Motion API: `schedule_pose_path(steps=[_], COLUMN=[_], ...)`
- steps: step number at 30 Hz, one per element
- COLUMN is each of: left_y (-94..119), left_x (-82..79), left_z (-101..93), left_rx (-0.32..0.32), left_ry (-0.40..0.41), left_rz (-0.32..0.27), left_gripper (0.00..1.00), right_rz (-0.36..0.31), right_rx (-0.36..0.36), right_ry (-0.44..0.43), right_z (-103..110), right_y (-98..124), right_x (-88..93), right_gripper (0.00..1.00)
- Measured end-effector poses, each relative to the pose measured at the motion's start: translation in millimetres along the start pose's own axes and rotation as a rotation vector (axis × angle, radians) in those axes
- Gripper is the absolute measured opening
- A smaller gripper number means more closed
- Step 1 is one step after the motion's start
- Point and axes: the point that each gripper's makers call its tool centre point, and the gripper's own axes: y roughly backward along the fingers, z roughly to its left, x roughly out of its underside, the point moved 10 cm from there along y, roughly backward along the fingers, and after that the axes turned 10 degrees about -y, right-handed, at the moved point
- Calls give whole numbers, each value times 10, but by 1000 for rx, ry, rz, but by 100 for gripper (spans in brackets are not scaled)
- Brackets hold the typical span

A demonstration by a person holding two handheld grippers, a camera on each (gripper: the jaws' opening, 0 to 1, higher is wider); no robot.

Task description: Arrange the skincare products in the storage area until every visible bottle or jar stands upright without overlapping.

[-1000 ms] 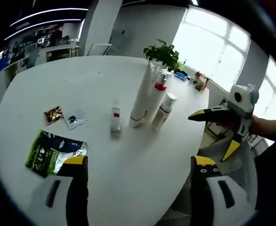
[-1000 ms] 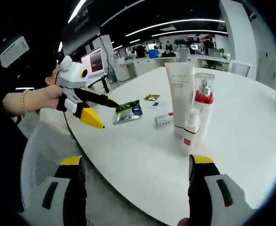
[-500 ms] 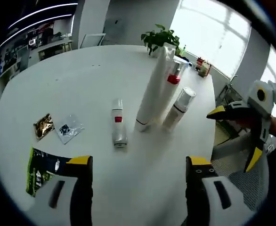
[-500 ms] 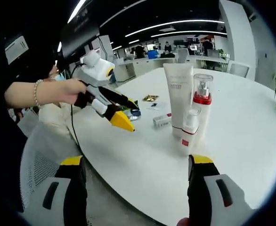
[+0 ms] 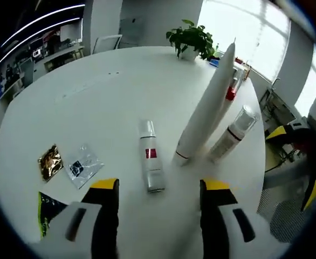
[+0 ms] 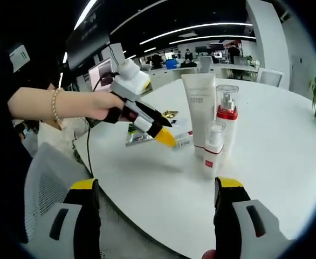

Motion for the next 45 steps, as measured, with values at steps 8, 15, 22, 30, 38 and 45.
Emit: schedule_pose_path(steps=[8,15,22,30,38,45], left_y=[-200,-321,-413,-518,-542,-479], left_x=[-66,-55,-87,-110,-135,-126], left_z=[64,129,102,122,129,114], left_rx=[-16,-14,-12,-37,-71,-64], left_ry=[-9,-12,-23,-62,-120,-105], left_rz=[20,55,77,114,122,104], left_gripper=[41,35,31,25,20,19], right_rz=[10,10,1,-6,-1,0], right_rx=[-1,11,24,39,38,40], right_ry=[-10,-16,-29,-37,-36,-41], right_z=[-17,-37,-51,-68,-72,-70], right_y=[-33,-36,-24,-15,-19,-19], right_x=[11,12,15,19,27,22], right_gripper=[87,87,87,87,87,87])
